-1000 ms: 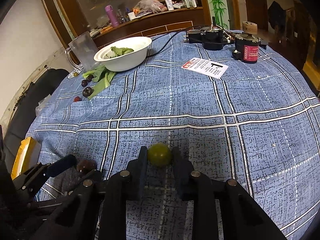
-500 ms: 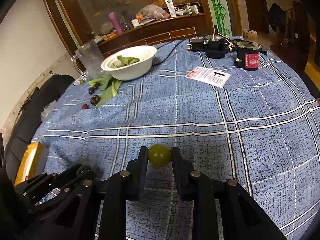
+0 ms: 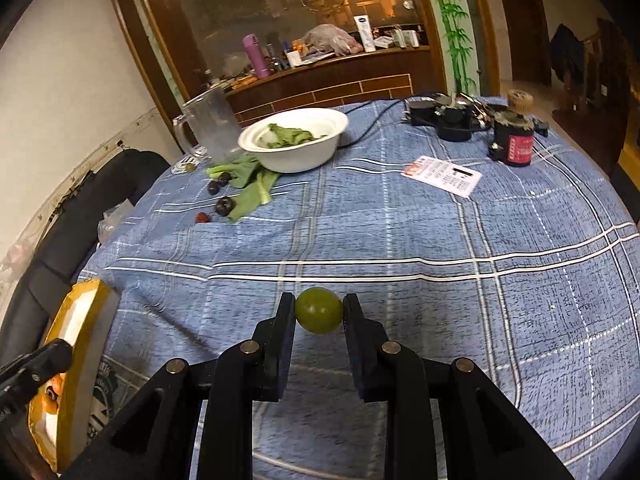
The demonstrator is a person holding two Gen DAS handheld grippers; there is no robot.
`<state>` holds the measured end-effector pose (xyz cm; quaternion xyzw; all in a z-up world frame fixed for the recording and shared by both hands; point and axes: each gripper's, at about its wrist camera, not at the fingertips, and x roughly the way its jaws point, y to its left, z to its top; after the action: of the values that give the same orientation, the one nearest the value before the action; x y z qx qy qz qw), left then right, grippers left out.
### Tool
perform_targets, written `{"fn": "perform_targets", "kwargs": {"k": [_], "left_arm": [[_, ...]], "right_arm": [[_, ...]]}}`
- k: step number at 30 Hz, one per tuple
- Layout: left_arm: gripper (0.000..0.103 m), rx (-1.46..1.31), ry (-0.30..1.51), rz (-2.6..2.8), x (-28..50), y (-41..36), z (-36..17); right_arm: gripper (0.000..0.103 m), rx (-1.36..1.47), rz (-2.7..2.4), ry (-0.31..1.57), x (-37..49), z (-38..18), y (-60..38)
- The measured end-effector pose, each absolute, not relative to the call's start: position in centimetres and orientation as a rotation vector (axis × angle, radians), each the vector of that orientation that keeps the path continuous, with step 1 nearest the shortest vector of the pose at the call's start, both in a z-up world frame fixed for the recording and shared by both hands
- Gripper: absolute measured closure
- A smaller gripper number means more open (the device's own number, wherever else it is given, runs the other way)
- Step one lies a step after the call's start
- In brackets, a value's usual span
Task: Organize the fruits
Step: 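Lower the plum and grape into the white tray and open both grippers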
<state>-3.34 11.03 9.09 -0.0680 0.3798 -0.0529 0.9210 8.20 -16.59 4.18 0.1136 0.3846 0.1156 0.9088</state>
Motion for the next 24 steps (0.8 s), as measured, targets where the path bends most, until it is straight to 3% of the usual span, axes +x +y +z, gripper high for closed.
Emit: {"fn": "perform_targets", "kwargs": {"k": [13, 24], "left_arm": [[0.080, -0.248, 0.769, 0.138, -10.9, 24.8, 8.2], [0.080, -0.287, 0.785, 0.217, -13.4, 29.3, 5.7]], "right_arm": [[0.077, 0.181, 0.544, 0.825, 1.4, 7.8, -3.2], [0.076, 0.032, 0.773, 0.882, -4.8, 6.6, 9.0]]}}
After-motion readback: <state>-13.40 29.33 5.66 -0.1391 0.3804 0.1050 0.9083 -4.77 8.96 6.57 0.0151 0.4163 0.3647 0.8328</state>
